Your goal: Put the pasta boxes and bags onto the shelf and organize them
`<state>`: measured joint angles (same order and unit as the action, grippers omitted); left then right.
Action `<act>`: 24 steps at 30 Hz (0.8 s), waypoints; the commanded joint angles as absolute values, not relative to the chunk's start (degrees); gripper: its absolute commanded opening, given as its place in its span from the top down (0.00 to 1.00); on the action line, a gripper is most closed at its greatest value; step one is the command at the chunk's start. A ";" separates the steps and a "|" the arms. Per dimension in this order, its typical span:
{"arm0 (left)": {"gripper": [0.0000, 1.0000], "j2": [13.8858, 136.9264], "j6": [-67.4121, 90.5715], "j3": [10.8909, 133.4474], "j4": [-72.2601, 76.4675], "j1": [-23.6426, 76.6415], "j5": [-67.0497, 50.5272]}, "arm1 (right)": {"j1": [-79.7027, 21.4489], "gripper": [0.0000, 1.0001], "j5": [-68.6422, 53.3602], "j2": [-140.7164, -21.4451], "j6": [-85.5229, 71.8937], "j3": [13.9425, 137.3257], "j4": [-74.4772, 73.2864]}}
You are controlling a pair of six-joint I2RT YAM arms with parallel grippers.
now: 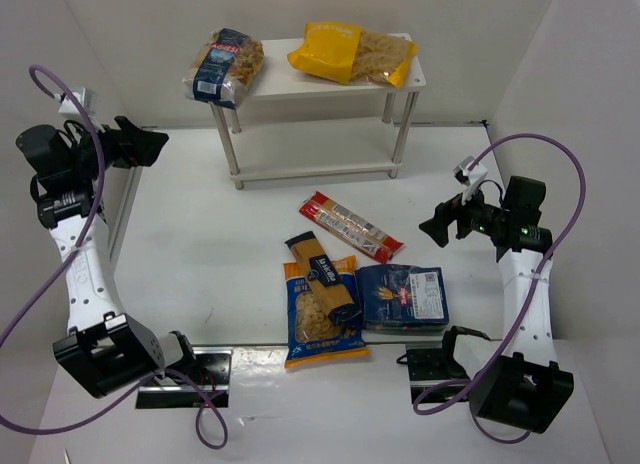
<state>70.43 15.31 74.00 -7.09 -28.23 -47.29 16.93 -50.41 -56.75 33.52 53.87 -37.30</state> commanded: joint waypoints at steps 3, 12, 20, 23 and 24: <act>0.00 72.41 15.73 76.89 5.71 -27.08 -47.20 | 17.31 0.00 -51.68 -55.55 33.66 53.88 -36.21; 0.00 79.45 8.36 84.28 2.99 -20.40 -53.08 | 17.31 0.00 -51.15 -55.55 33.13 53.35 -35.68; 0.00 84.55 2.91 90.53 -2.29 -18.19 -55.72 | 17.31 0.00 -50.63 -56.16 33.13 53.35 -35.68; 0.00 85.78 2.20 91.93 -2.81 -18.19 -55.72 | 17.31 0.00 -50.62 -56.69 33.13 53.35 -35.68; 0.00 86.48 1.68 92.72 -3.33 -18.19 -55.72 | 17.31 0.00 -50.62 -56.69 33.13 53.35 -35.68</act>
<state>85.49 5.26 89.65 -3.90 -18.17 -53.30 16.93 -50.19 -56.77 33.32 53.80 -37.12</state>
